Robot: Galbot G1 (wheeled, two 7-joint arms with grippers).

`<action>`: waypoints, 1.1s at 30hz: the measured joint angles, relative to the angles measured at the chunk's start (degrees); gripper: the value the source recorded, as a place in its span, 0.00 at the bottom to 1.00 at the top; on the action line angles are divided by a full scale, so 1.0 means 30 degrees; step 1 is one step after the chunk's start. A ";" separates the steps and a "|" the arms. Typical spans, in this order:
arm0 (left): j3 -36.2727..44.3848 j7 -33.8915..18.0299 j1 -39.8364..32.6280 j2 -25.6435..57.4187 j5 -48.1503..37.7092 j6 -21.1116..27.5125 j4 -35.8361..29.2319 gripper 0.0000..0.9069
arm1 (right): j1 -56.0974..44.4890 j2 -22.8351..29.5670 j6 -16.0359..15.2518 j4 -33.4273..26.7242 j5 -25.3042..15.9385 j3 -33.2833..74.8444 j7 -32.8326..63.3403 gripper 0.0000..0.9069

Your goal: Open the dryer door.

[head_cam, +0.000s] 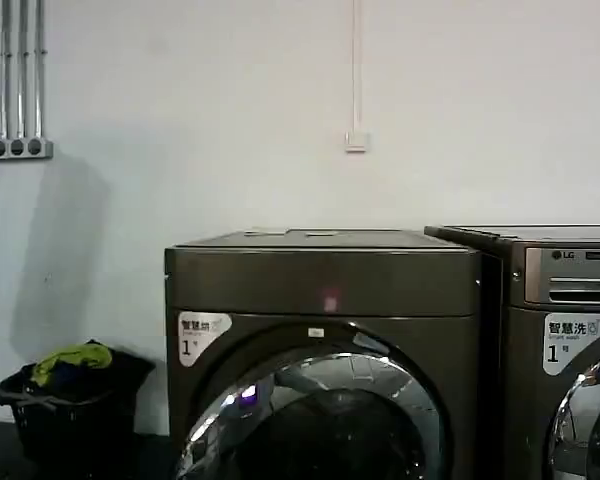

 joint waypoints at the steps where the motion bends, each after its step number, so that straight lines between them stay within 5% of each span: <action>1: 0.0279 0.0040 -0.0240 0.0022 -0.0128 -0.0060 0.0200 1.00 | -0.0185 -0.0201 0.0001 0.0196 0.0000 0.0215 0.0003 1.00; 16: 0.4459 0.3532 -0.4806 -0.0496 -0.1738 -0.1369 0.3455 1.00 | -0.3484 -0.3189 0.0240 0.2513 -0.0079 0.3871 0.0107 1.00; 33: 0.5563 0.8302 -0.6047 -0.0669 -0.4752 -0.1116 0.4538 1.00 | -0.6580 -0.5034 0.0369 0.3940 -0.0180 0.7251 0.0506 1.00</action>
